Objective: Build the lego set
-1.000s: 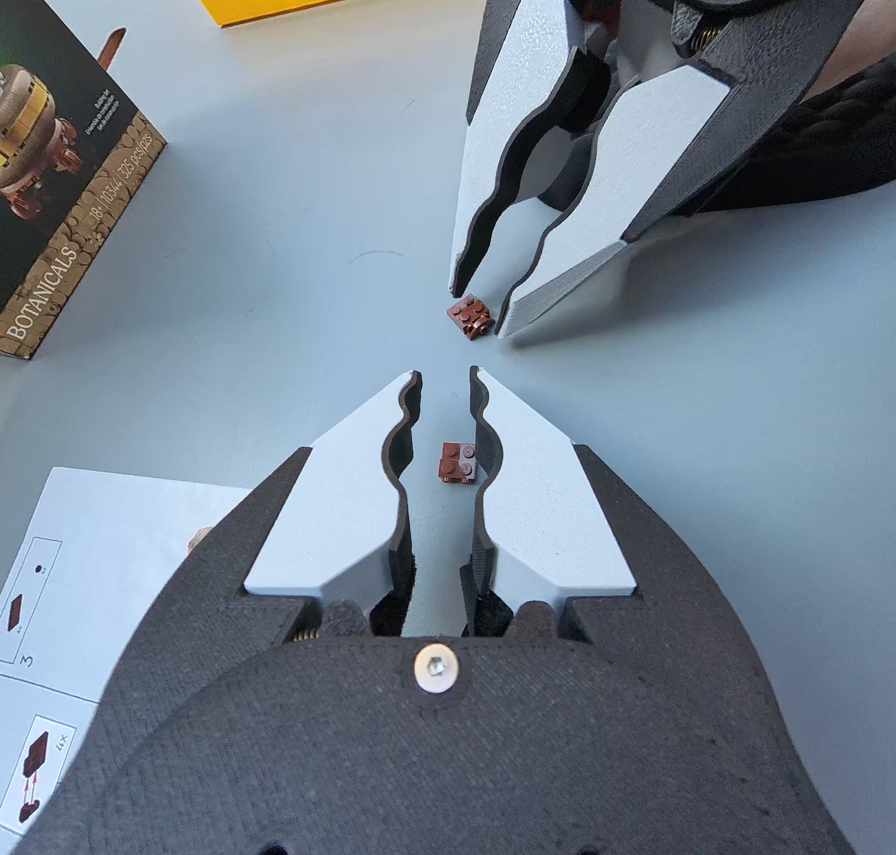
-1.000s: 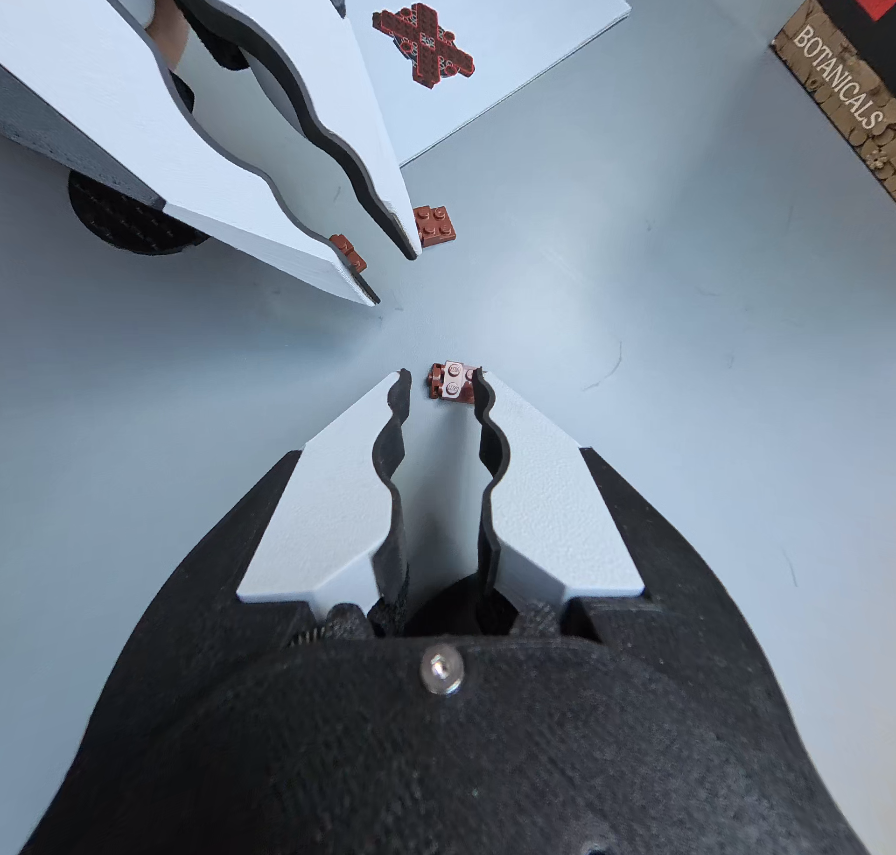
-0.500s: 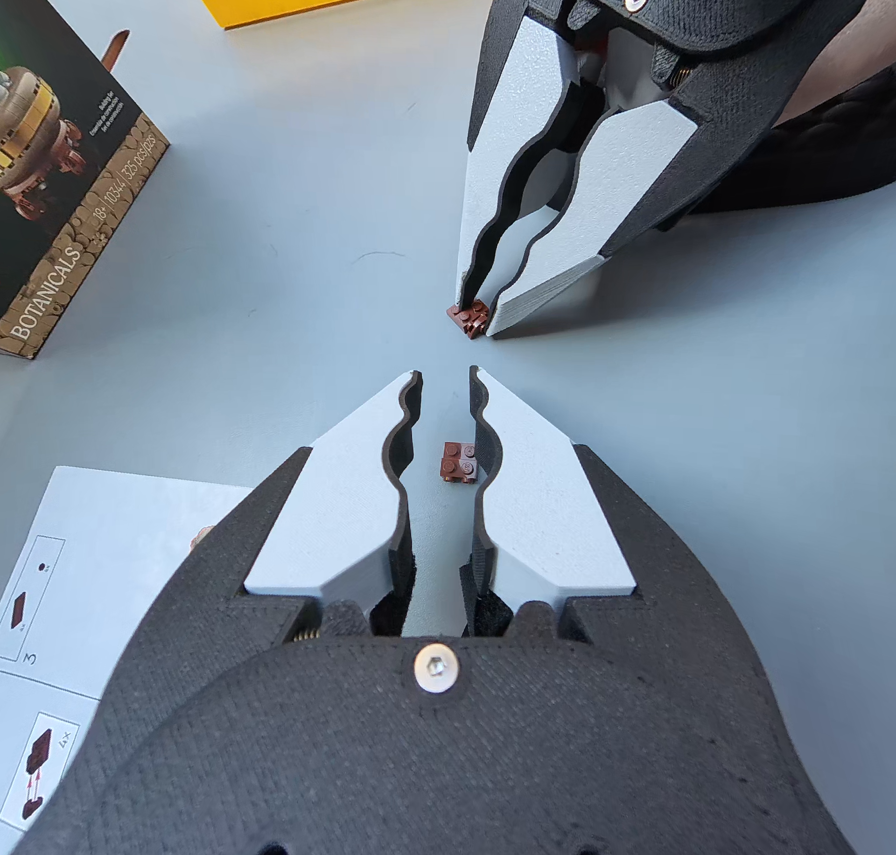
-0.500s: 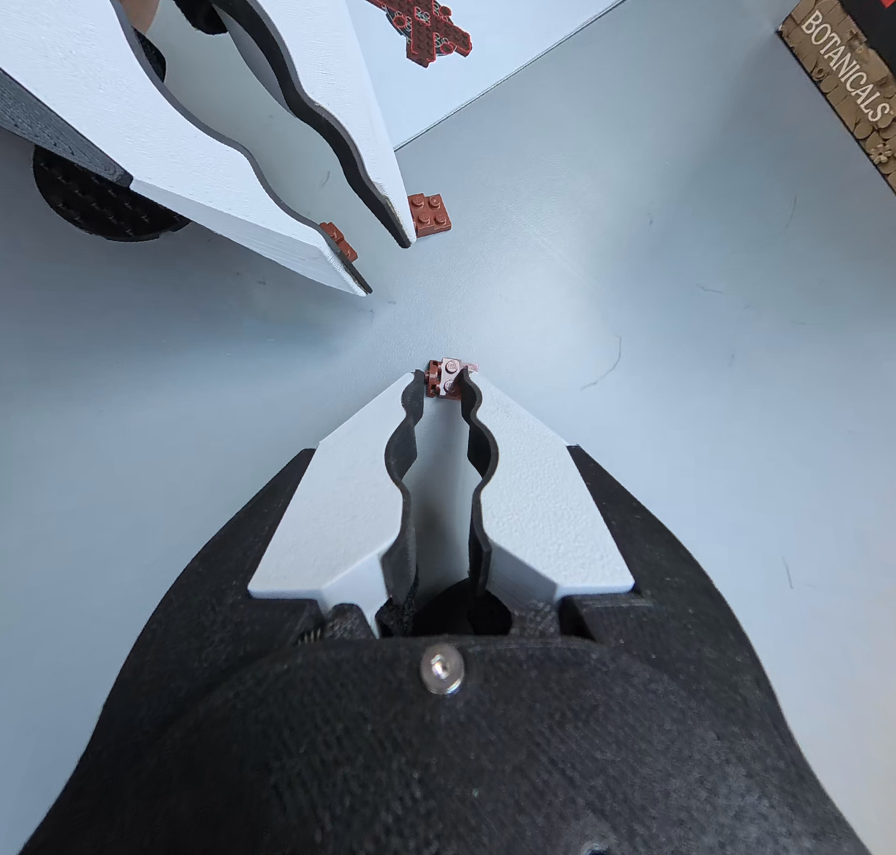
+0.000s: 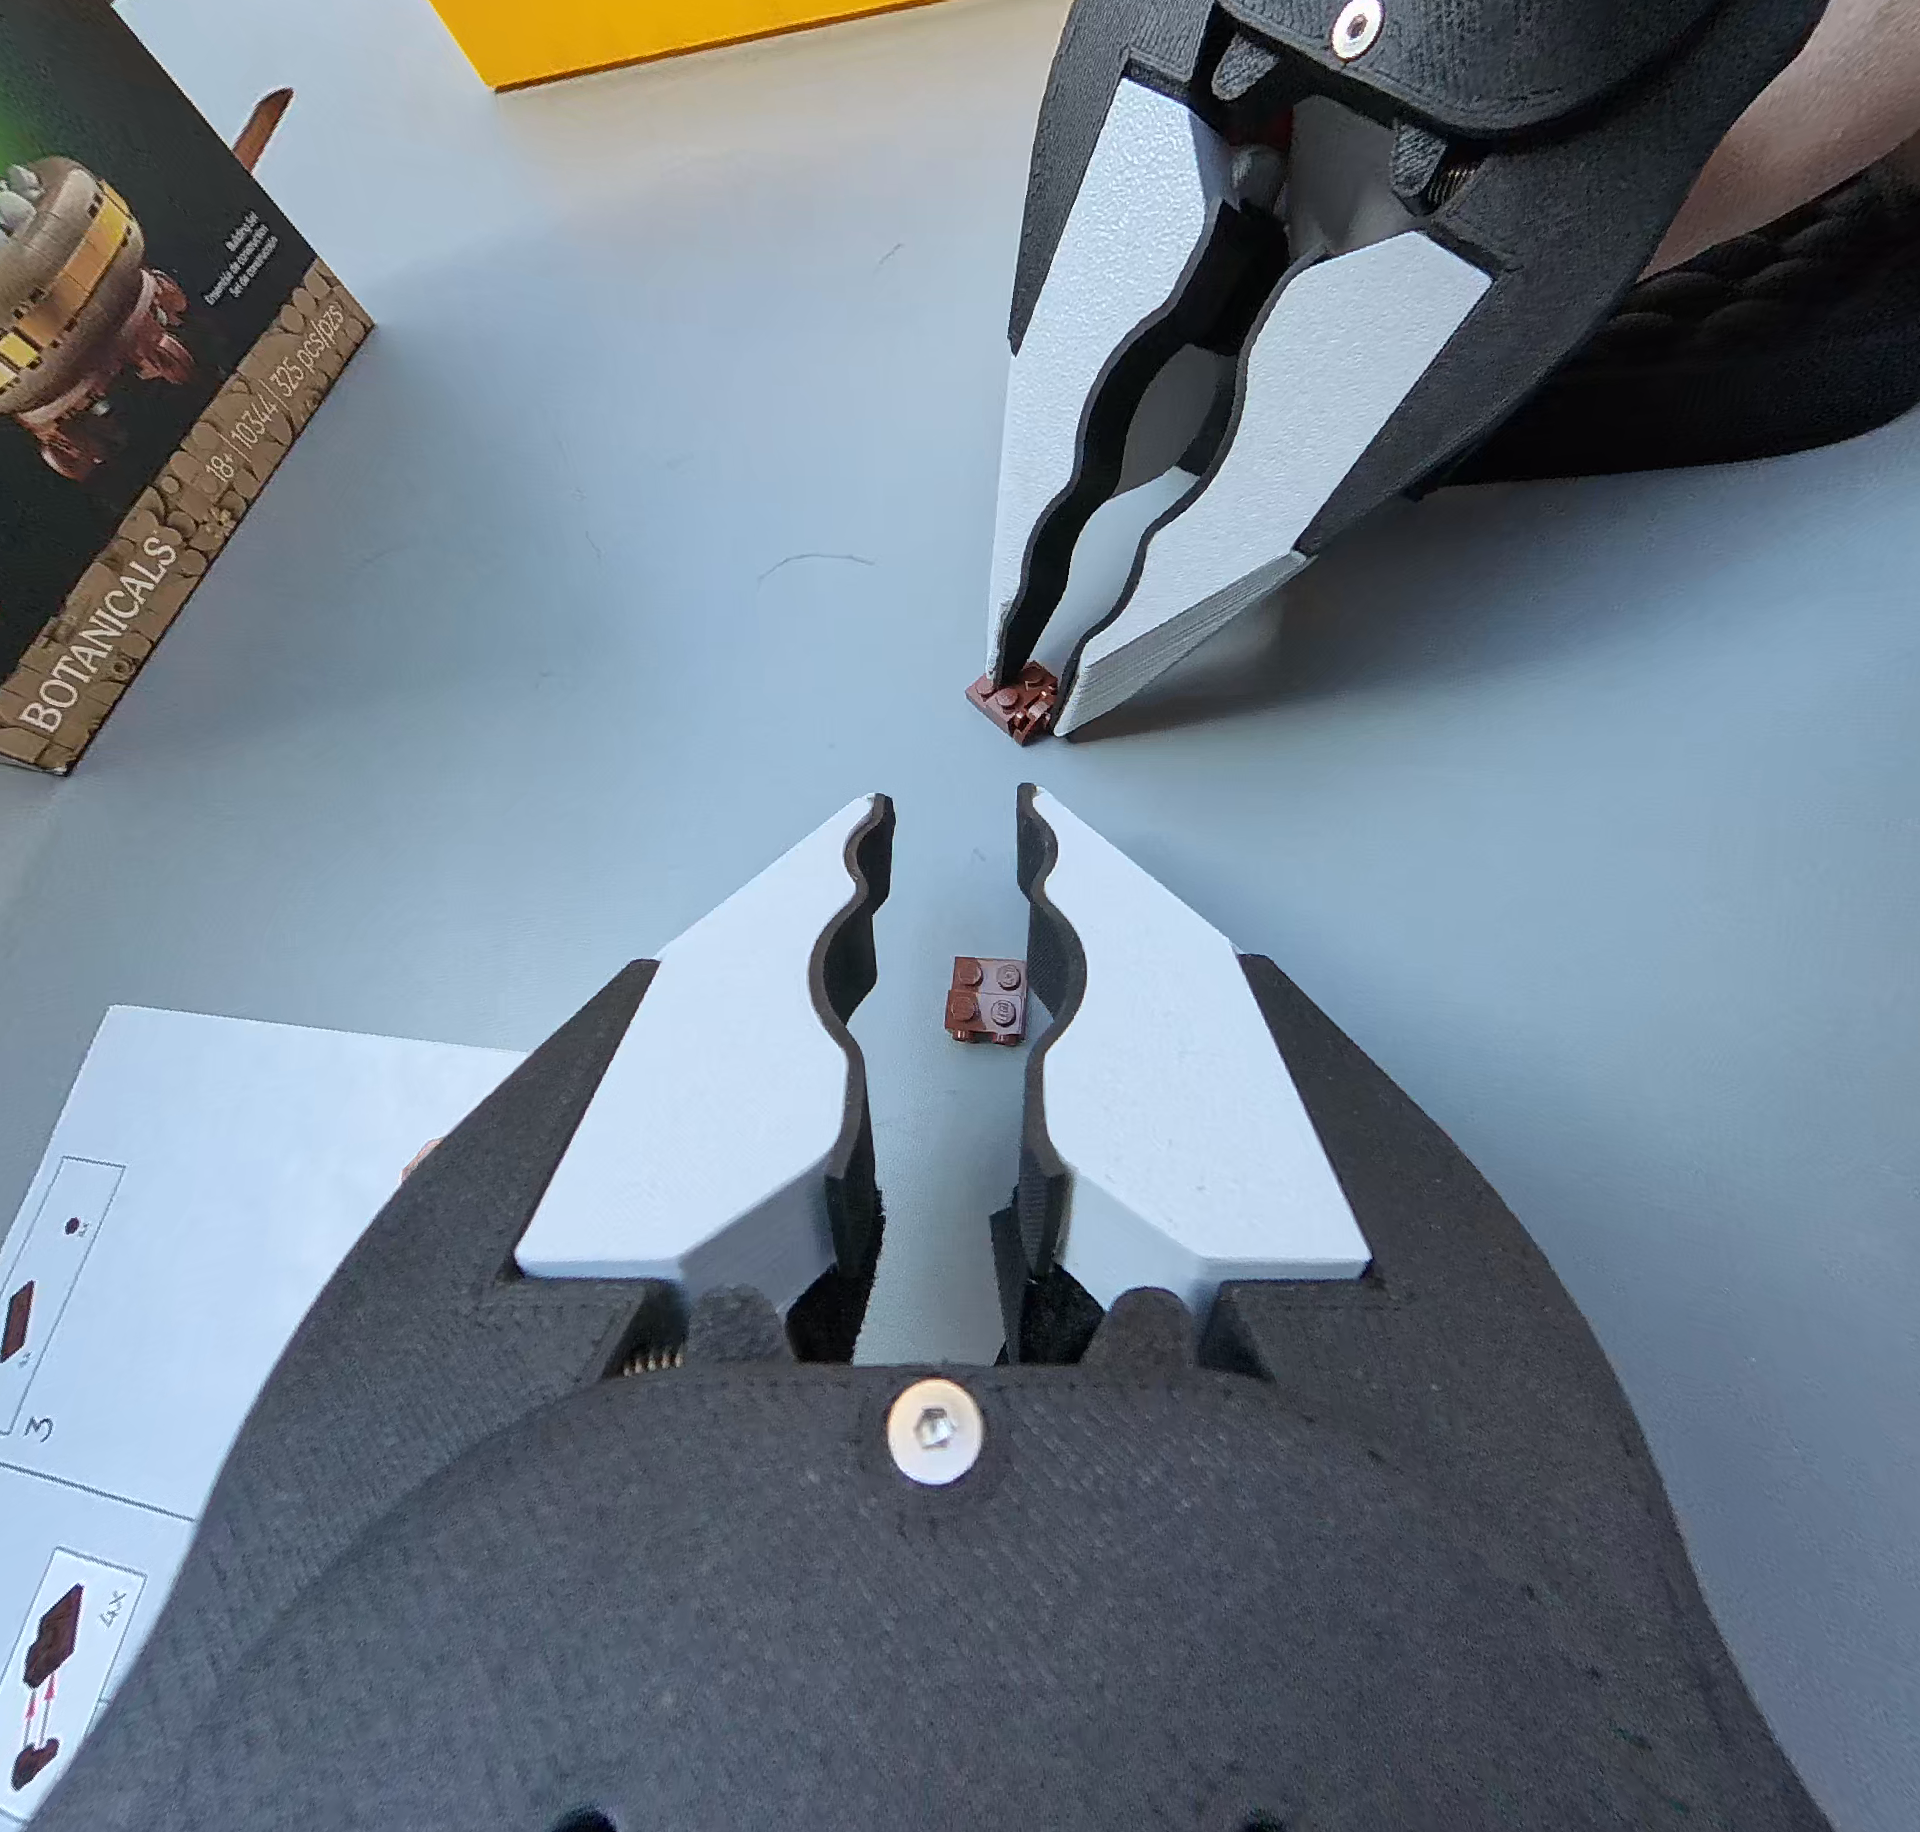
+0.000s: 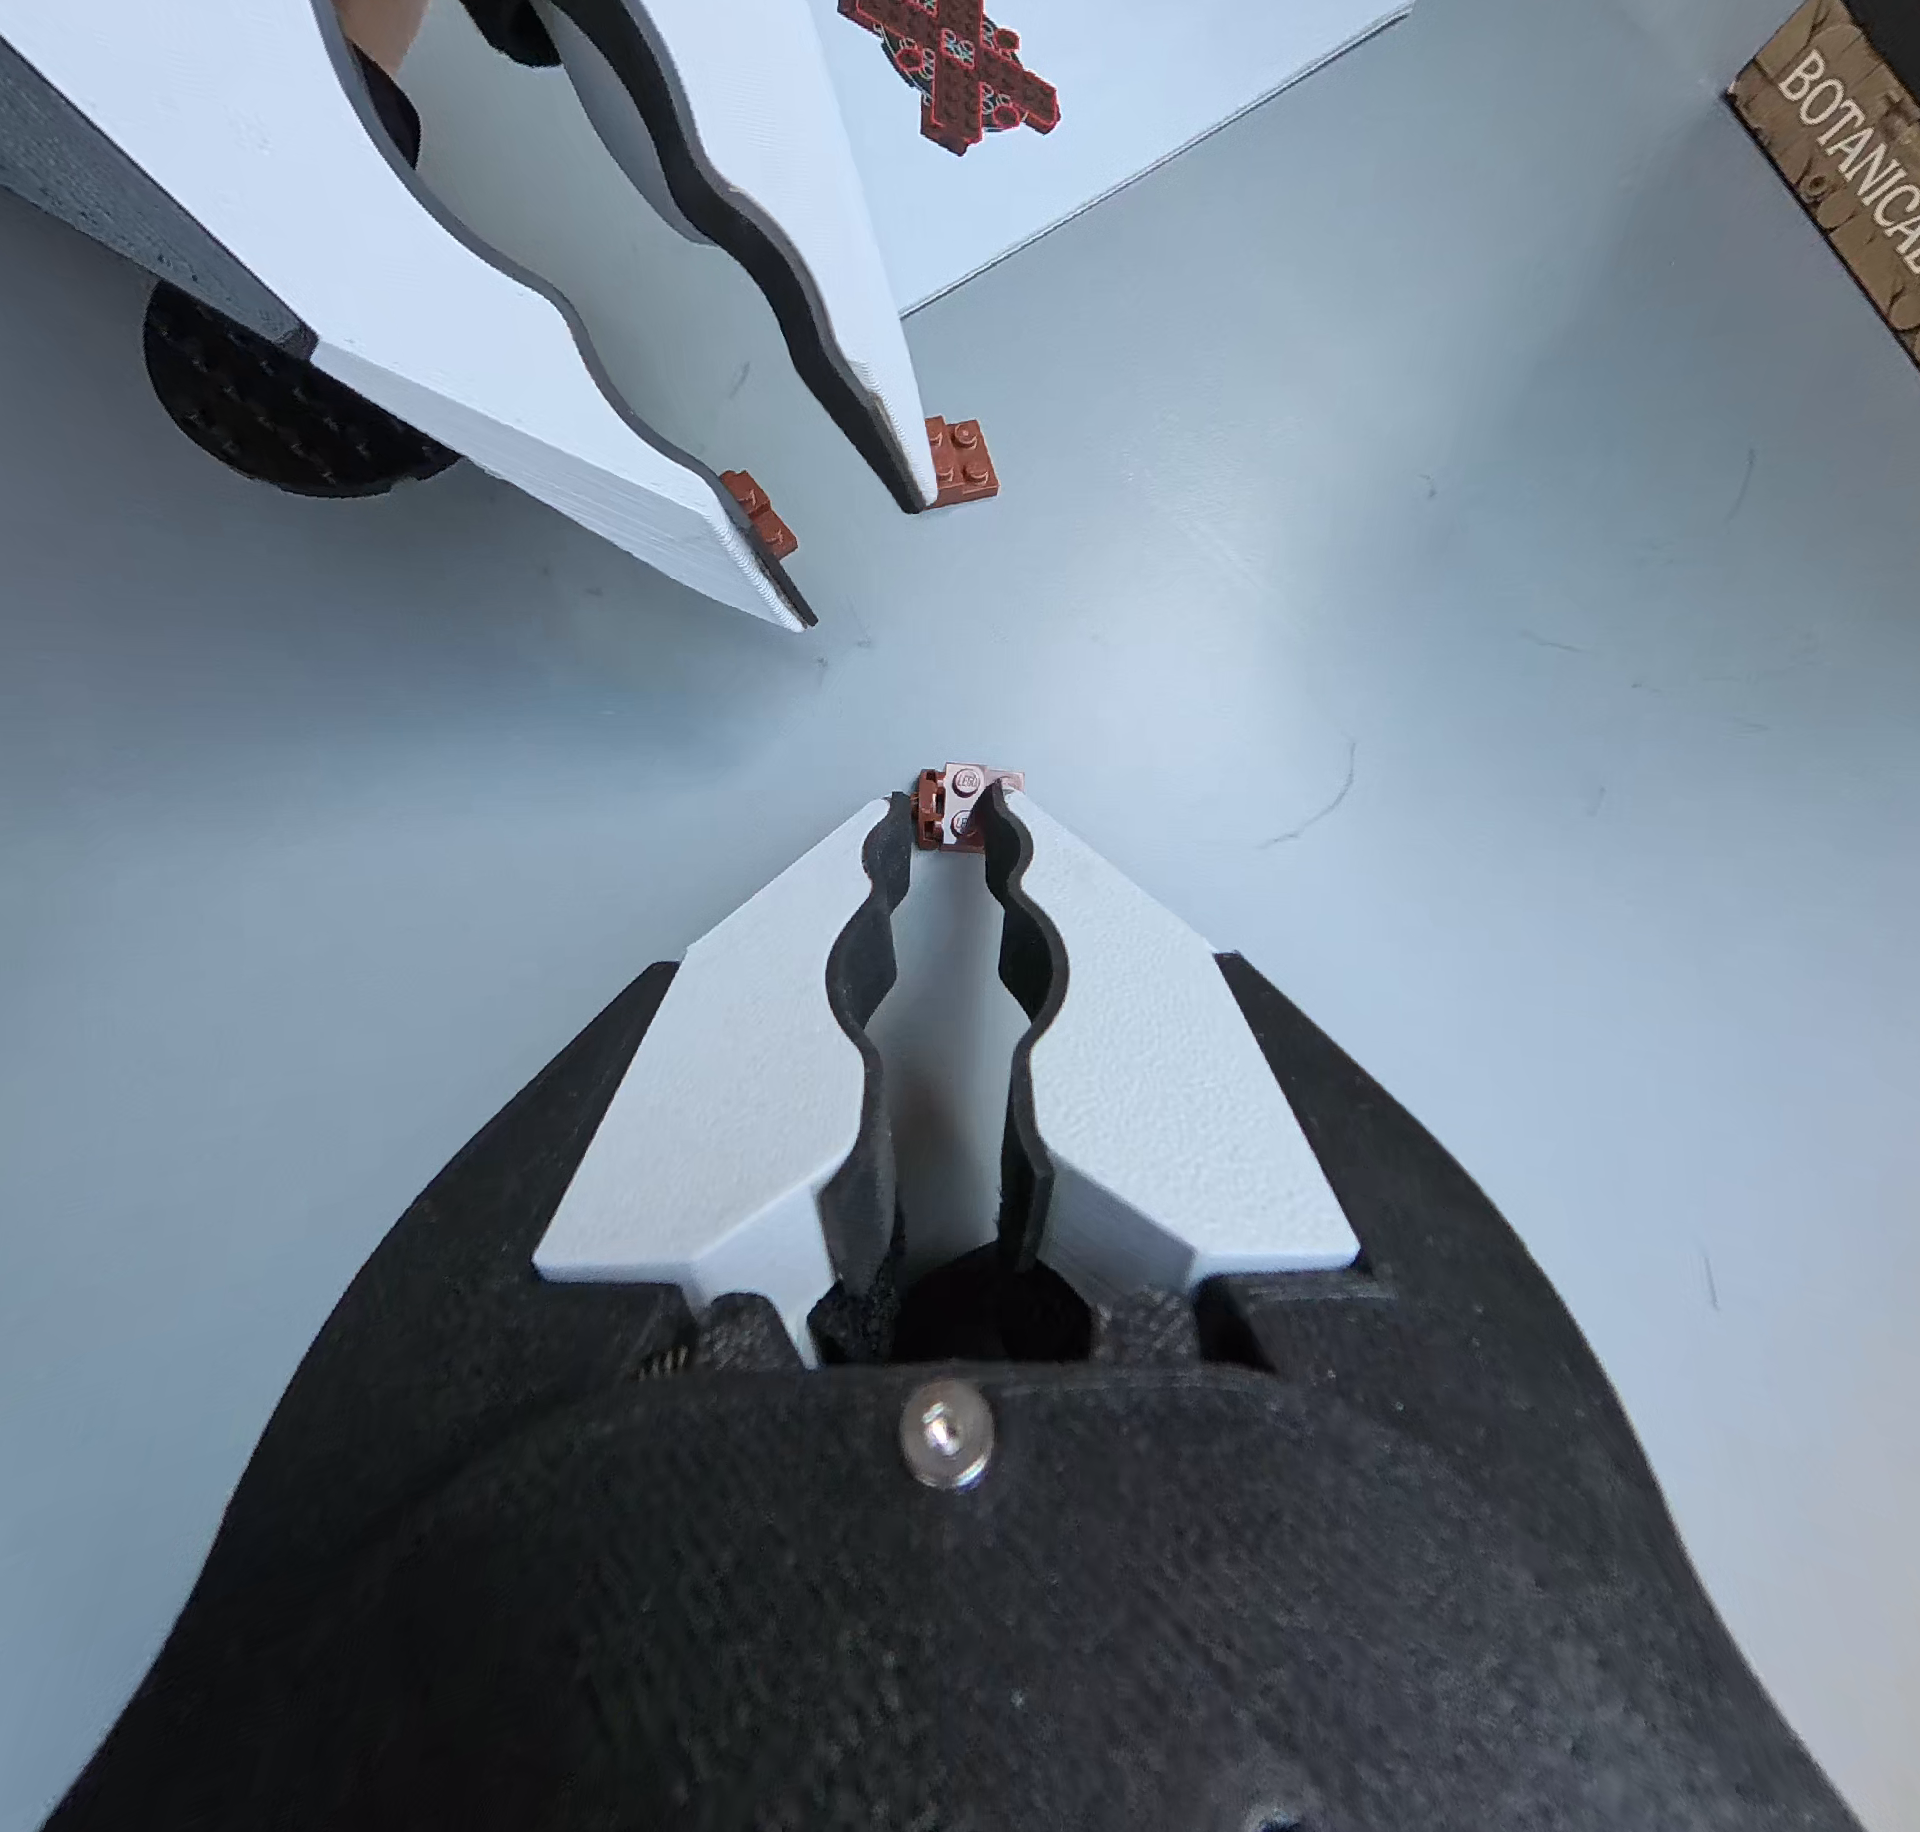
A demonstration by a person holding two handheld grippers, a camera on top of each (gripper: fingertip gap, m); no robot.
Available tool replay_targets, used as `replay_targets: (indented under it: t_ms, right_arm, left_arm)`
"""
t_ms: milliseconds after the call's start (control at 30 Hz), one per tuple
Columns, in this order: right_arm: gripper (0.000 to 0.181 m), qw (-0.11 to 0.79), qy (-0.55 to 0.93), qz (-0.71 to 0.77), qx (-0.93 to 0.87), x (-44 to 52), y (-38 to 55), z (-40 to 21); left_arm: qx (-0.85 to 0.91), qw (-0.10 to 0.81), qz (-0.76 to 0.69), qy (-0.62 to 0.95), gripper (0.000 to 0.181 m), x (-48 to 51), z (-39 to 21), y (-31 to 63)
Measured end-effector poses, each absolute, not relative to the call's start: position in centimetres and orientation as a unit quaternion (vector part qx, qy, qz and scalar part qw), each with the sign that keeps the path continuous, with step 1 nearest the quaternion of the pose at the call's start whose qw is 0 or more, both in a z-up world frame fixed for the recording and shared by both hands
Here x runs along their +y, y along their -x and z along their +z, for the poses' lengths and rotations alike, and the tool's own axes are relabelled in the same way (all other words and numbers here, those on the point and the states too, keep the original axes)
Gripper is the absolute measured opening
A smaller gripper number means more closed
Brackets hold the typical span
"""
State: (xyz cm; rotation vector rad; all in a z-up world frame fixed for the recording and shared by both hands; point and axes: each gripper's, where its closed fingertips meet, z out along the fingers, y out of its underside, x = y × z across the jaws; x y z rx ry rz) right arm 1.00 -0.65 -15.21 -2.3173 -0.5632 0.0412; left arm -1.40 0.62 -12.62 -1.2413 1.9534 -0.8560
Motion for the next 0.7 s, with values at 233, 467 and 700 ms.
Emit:
replay_targets:
  t_ms: [233,467,700]
  right_arm:
    - [0.014,0.46,0.833,0.035,-0.306,-0.9,1.2,-10.8]
    - [0.014,0.563,0.728,0.138,-0.366,-2.3,4.1,-1.9]
    - [0.013,0.655,0.533,0.284,-0.453,-3.8,6.9,8.5]
  left_arm:
    - [0.748,0.347,-0.367,0.429,0.04,-0.7,-11.0,1.5]
    - [0.721,0.419,-0.425,0.352,0.043,-1.9,-3.7,2.8]
    - [0.671,0.484,-0.473,0.301,0.041,-2.3,5.6,5.5]
